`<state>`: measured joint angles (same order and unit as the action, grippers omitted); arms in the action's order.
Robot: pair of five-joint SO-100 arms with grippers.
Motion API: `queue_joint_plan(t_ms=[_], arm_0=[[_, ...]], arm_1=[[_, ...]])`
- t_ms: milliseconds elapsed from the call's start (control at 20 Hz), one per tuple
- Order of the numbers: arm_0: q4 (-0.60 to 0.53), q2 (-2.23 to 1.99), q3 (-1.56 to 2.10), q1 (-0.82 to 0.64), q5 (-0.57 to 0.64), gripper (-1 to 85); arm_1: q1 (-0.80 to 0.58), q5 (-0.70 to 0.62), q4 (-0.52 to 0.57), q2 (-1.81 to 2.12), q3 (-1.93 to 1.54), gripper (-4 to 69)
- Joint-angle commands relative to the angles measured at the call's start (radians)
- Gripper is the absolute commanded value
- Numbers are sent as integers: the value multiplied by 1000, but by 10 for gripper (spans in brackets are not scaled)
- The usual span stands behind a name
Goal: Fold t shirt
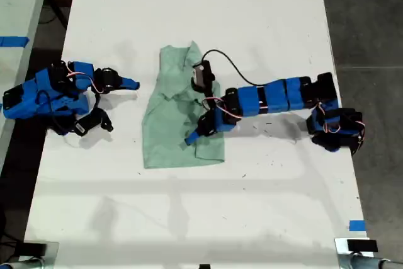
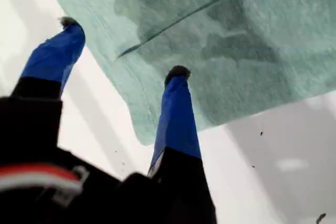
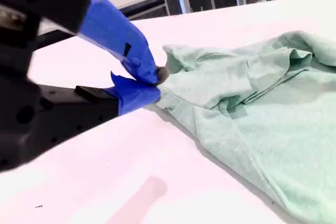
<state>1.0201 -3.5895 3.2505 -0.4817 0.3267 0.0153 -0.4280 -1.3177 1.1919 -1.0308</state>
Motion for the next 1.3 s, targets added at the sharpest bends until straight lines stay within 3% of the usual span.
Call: queue_joint_plan(t_ms=[0, 100, 150, 250, 400, 750, 1100, 1250], arm_0=[[-2, -6, 34, 8, -12, -3], [-2, -6, 34, 9, -12, -3], [-2, -6, 34, 9, -12, -3], [-2, -6, 34, 9, -12, -3], [-2, -6, 34, 9, -12, -3], [-2, -6, 34, 8, -12, -3], [-2, -6, 34, 15, -14, -3], [-2, -6, 34, 15, -15, -3]], arm_1=[[14, 3, -81, 222, -14, 348], [8, 41, -160, 322, -107, 294], [2, 69, -155, 394, -216, 204], [-12, 112, -18, 598, -538, 33], [-29, 153, 268, 992, -1083, 15], [-103, -15, 609, 1244, -1721, 15], [-124, -21, 548, 1460, -1870, 15], [-130, -2, 399, 1871, -2016, 15]])
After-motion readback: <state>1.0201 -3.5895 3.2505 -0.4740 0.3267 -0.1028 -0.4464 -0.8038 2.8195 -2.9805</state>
